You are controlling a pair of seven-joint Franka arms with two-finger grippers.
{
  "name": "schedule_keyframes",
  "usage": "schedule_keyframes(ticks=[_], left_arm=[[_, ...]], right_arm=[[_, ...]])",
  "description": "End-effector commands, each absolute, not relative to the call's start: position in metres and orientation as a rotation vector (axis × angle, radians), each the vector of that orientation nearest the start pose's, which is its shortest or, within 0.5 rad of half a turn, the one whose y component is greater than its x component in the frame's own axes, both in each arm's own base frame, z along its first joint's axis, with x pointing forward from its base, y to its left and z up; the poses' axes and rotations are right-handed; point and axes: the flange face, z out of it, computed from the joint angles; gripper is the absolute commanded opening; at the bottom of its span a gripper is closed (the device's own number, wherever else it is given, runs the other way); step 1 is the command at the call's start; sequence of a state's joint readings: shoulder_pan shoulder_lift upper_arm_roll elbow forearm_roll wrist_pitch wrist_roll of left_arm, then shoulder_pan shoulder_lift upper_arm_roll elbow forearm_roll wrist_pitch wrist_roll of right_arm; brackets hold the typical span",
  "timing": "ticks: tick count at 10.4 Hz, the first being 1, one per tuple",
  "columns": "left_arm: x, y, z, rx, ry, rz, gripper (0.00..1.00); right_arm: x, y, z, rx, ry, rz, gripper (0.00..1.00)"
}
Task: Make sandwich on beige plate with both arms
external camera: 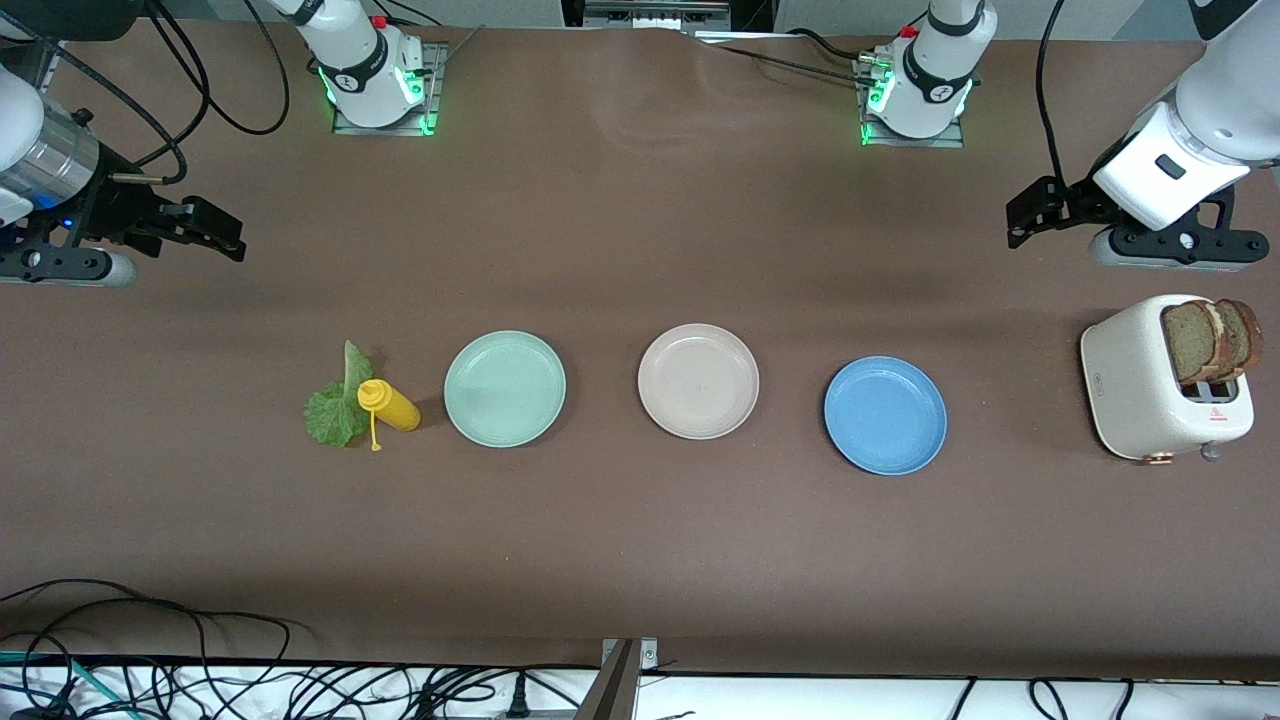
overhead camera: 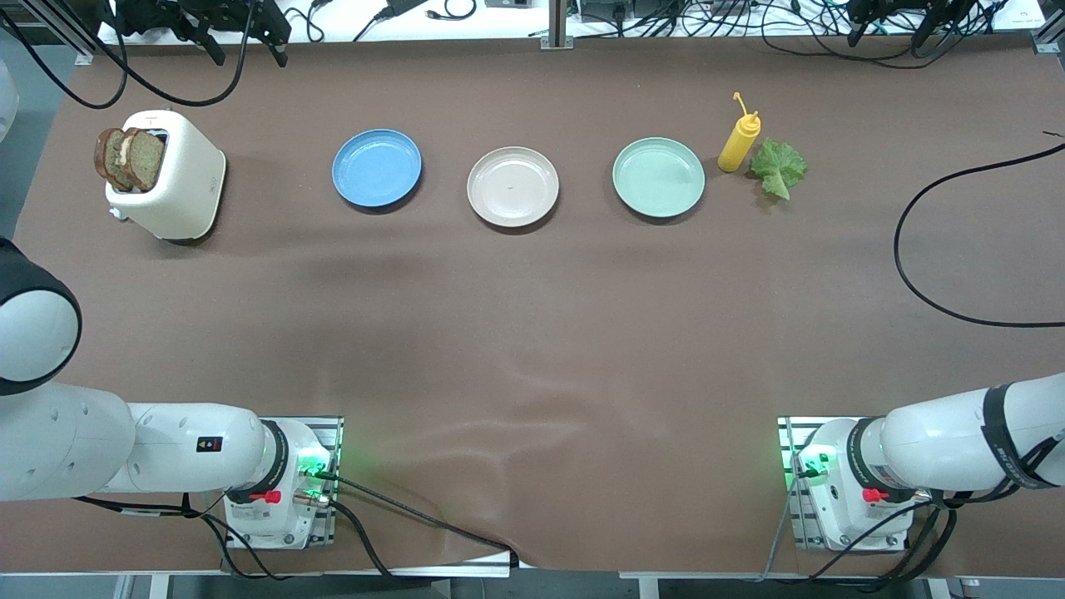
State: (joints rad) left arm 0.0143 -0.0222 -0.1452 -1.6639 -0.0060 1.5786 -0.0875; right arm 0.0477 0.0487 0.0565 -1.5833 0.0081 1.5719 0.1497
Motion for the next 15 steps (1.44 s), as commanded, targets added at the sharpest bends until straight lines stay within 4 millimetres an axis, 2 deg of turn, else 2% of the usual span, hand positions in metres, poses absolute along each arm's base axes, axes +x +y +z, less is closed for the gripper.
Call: schedule_keyframes(ticks=[1, 6, 15], left_arm=[[0.546, -0.071, 0.599, -3.125, 0.072, 0.087, 1.0], [0.557, -0.073, 0.589, -3.13, 0.08, 0.058, 1.0], [0.557, -0.072, 0.589, -3.131, 0.078, 0.059, 1.0]], right_arm=[[0.564, 0.061, 0.599, -3.142, 0.094, 0.089, 1.0], [0.561, 0.068, 0.591, -3.135, 0.082, 0.146, 1.0], [0.565, 0.07, 0.586, -3.136, 0.051, 0.148, 1.0]])
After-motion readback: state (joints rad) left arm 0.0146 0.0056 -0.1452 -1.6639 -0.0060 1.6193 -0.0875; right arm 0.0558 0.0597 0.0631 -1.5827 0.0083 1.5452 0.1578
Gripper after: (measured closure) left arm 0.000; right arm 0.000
